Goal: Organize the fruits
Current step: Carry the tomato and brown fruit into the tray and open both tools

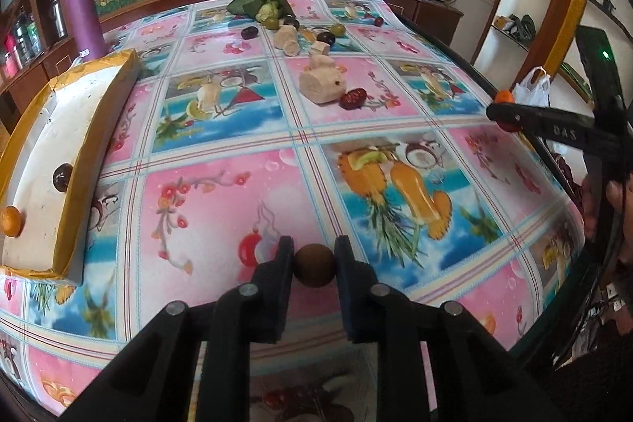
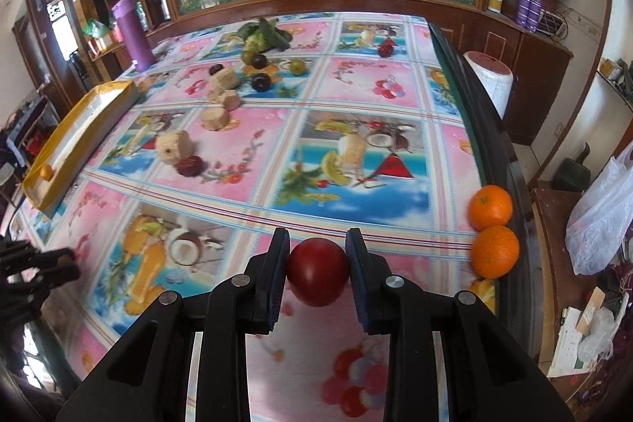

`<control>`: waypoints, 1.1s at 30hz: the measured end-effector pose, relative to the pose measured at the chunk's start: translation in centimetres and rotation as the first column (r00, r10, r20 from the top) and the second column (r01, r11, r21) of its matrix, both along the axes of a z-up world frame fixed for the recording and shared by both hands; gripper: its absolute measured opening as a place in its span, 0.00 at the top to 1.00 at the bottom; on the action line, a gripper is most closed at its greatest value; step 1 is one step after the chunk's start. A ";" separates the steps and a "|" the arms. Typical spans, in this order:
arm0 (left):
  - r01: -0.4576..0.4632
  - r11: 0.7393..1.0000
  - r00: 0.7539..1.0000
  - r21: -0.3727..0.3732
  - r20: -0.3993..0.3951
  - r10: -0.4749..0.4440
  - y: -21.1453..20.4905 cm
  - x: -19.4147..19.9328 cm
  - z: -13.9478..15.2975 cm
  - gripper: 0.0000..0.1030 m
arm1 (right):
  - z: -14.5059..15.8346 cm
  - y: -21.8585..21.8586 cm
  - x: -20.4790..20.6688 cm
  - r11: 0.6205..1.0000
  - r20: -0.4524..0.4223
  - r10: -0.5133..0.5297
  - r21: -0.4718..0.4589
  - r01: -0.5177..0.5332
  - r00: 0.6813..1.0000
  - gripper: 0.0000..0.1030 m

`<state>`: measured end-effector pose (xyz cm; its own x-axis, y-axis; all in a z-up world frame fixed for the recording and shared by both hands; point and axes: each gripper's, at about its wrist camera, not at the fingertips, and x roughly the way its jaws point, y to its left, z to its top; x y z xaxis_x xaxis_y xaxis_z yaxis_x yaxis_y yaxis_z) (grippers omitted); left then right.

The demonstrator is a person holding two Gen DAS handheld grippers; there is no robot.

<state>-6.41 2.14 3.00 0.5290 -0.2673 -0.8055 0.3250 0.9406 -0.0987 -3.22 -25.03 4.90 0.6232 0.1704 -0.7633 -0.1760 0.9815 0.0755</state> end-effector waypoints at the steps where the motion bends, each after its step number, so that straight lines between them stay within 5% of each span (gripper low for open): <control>1: -0.024 1.000 1.000 -0.005 0.000 0.024 0.1 0.5 0.0 0.77 | 0.1 0.5 -0.1 1.000 0.003 0.008 -0.004 -0.008 1.000 0.72; 7: -0.129 0.992 0.992 -0.014 0.002 0.129 1.1 2.4 0.1 0.77 | 0.3 4.0 -1.3 0.998 0.013 0.066 -0.023 -0.066 0.998 0.72; 33: -0.220 0.973 0.974 -0.069 0.047 0.223 8.0 3.1 2.9 0.77 | 1.1 15.4 -1.8 0.978 0.000 0.198 -0.067 -0.198 0.980 0.72</control>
<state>-3.27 10.14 5.94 0.6229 -0.1878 -0.7594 0.1160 0.9822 -0.1478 -4.99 -9.65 6.00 0.5871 0.2399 -0.7731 -0.3675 0.9300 0.0095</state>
